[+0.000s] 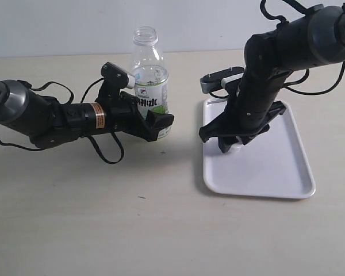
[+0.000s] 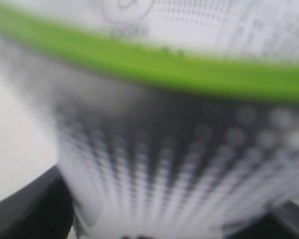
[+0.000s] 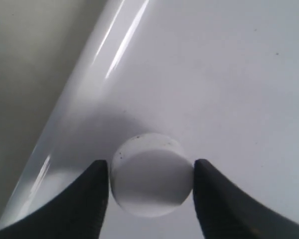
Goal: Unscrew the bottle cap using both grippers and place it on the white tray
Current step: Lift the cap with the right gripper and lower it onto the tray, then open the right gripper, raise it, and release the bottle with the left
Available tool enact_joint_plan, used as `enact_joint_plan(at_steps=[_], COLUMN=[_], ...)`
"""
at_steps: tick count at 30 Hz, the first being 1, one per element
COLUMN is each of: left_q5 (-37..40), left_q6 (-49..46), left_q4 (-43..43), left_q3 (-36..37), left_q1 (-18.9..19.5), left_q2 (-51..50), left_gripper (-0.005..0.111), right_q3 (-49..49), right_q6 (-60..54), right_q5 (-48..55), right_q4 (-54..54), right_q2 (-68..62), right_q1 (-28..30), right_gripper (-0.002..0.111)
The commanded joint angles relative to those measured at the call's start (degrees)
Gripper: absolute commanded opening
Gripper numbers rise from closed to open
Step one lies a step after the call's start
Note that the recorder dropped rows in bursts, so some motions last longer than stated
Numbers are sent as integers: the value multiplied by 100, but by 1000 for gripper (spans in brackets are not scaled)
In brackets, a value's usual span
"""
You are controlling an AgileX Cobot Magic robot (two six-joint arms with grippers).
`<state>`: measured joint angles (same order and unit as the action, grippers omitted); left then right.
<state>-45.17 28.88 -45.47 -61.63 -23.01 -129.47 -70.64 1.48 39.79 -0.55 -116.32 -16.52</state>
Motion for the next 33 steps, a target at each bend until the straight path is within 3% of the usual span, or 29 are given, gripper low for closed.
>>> enact_joint_plan(at_steps=[1,3,19,24,33], left_q5=[55,55,55,63,74], left_q6=[27,27,155,155,142], left_q4=[60,60,70,30,-131], left_q3=[15,15,15,15,15], left_q1=[-23,-23,-23,-23,-23], left_q2=[20,20,20,20,80], left_gripper=[0,0,3,41,82], right_q3=[-3,-3,-3,-3,-3], right_q6=[25,25,25,-12,-108], right_q5=[-69,-69,85,103,127], right_q4=[55,55,153,373,561], right_q2=[0,0,1053,1501,1572], right_q1=[29,29,29,29,29], right_gripper=[74,79,78,78,78])
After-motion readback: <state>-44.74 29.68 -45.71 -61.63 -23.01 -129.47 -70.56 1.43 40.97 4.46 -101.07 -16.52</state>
